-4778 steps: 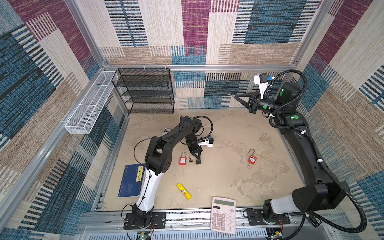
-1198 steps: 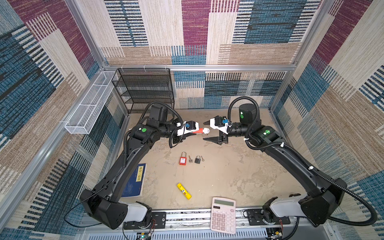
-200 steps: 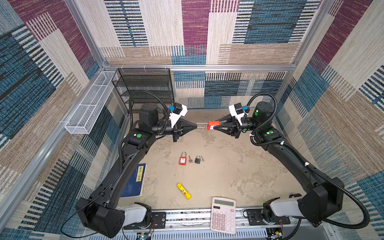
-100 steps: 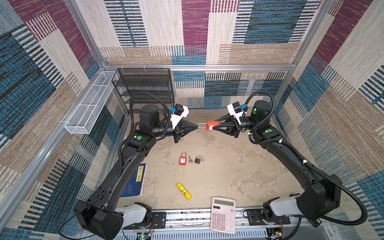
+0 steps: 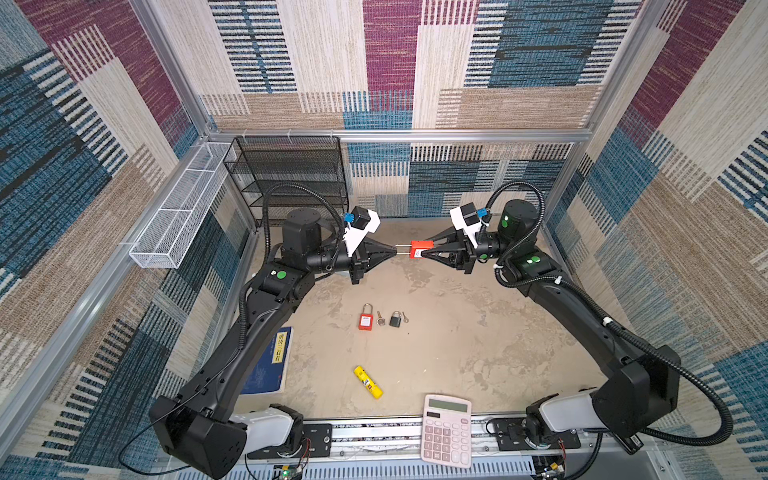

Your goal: Lock with the key

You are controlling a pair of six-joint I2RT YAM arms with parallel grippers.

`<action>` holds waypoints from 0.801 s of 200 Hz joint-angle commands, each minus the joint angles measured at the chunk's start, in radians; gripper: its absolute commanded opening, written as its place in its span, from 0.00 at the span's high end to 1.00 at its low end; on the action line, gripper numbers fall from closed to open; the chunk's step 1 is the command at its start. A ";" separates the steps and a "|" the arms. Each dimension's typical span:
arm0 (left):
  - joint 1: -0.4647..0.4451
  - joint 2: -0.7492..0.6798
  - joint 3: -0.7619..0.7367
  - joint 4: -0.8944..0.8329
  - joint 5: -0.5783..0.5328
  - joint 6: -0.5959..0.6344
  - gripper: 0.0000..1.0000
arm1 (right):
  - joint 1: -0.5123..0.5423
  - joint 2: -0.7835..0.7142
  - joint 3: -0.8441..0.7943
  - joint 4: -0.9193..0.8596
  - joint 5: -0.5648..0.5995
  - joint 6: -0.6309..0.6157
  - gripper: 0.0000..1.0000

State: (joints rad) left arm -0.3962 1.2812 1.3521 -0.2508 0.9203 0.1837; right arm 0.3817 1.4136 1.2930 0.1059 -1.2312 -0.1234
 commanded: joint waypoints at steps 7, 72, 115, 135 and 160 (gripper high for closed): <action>-0.020 0.007 0.014 0.048 0.058 0.004 0.95 | 0.023 0.002 0.006 -0.002 0.011 -0.026 1.00; -0.020 0.006 0.013 0.064 0.072 -0.010 0.69 | 0.016 0.006 0.003 0.006 0.016 -0.020 1.00; -0.023 0.020 0.010 0.083 0.083 -0.023 0.57 | 0.016 0.012 0.008 0.017 0.003 -0.004 1.00; -0.025 0.026 0.009 0.092 0.080 -0.027 0.55 | 0.017 0.010 0.008 0.023 -0.003 0.001 1.00; -0.030 0.040 0.014 0.102 0.076 -0.032 0.53 | 0.022 0.008 0.005 0.032 -0.003 0.001 1.00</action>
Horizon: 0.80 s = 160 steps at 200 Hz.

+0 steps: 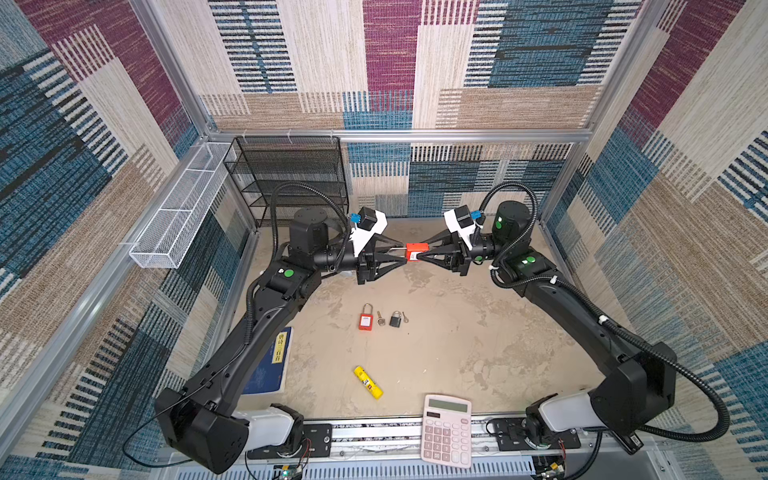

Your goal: Lock with the key

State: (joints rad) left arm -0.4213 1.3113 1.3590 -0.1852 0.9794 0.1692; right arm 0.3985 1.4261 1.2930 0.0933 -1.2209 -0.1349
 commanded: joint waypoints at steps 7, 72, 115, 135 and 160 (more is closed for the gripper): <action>-0.007 0.012 0.008 0.040 0.015 -0.019 0.53 | 0.007 -0.004 0.005 0.046 -0.012 0.011 1.00; -0.023 0.034 0.018 0.052 0.016 -0.029 0.66 | 0.011 -0.006 -0.001 0.058 -0.008 0.018 1.00; -0.033 0.045 0.028 0.052 0.010 -0.032 0.79 | 0.021 -0.004 -0.003 0.076 0.003 0.024 1.00; -0.034 0.046 0.029 0.051 0.007 -0.030 0.90 | 0.021 -0.004 -0.002 0.070 -0.002 0.020 1.00; -0.034 0.046 0.033 0.043 0.011 -0.022 1.00 | 0.022 -0.009 0.003 0.030 0.003 -0.009 0.84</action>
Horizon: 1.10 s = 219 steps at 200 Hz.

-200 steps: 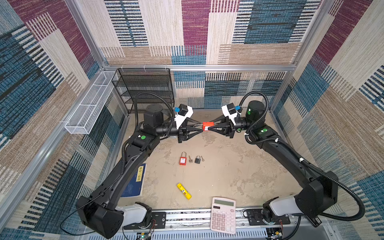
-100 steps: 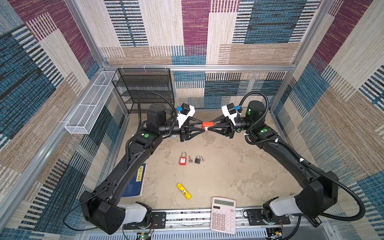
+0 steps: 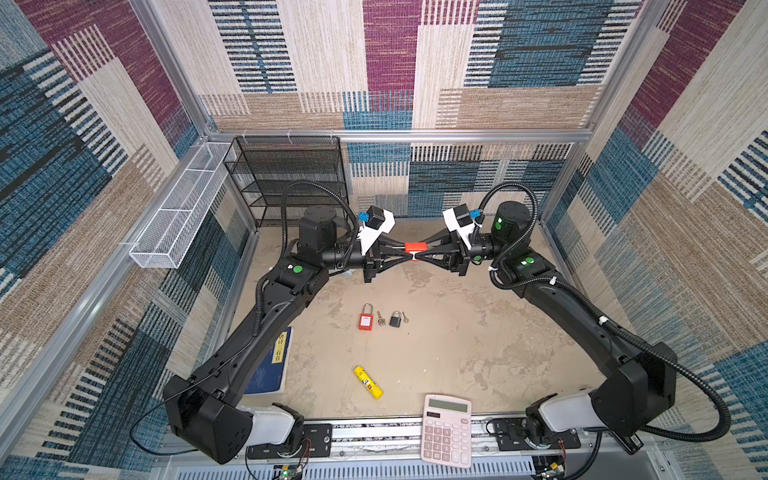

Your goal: Lock with the key

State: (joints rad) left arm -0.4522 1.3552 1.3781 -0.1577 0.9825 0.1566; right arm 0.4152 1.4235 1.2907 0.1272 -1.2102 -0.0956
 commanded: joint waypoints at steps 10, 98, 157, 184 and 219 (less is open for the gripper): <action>-0.002 0.002 0.017 0.003 0.005 -0.001 1.00 | 0.005 -0.007 0.007 -0.023 -0.010 -0.063 0.68; 0.000 -0.013 0.037 -0.062 -0.020 0.049 1.00 | -0.035 -0.043 -0.003 -0.100 -0.038 -0.102 0.36; -0.001 -0.011 0.041 -0.059 -0.018 0.048 1.00 | -0.073 -0.062 -0.008 -0.154 -0.084 -0.119 0.38; 0.000 -0.013 0.041 -0.060 -0.020 0.045 1.00 | -0.075 -0.051 0.001 -0.153 -0.098 -0.112 0.41; 0.000 -0.020 0.040 -0.068 -0.021 0.052 1.00 | -0.077 -0.040 0.015 -0.160 -0.109 -0.111 0.49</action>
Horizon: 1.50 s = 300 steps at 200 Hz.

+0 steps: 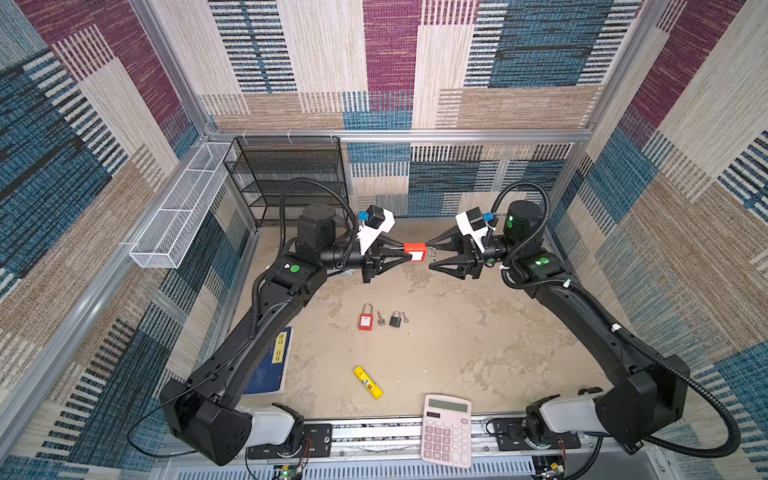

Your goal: Lock with the key

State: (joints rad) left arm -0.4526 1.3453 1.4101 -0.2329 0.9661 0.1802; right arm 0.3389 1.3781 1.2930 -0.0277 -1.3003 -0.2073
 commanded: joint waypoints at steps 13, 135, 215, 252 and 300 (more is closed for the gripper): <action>0.000 -0.011 0.008 0.009 -0.003 0.027 1.00 | -0.001 0.008 0.013 -0.002 -0.021 0.005 0.53; 0.000 -0.008 0.000 0.035 -0.006 -0.002 1.00 | -0.001 0.015 0.013 0.020 0.001 0.005 0.96; 0.003 -0.013 0.005 0.021 -0.023 0.009 1.00 | -0.001 0.006 0.014 -0.053 0.035 -0.069 1.00; 0.011 -0.017 0.016 -0.010 -0.015 0.033 1.00 | -0.022 0.004 0.006 -0.085 0.018 -0.098 1.00; 0.018 -0.021 0.030 -0.062 -0.009 0.079 1.00 | -0.051 0.016 0.036 -0.183 0.011 -0.159 1.00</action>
State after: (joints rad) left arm -0.4431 1.3380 1.4174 -0.2905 0.9459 0.1955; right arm 0.2993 1.3891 1.3098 -0.1181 -1.3064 -0.3099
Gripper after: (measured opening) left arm 0.197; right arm 0.067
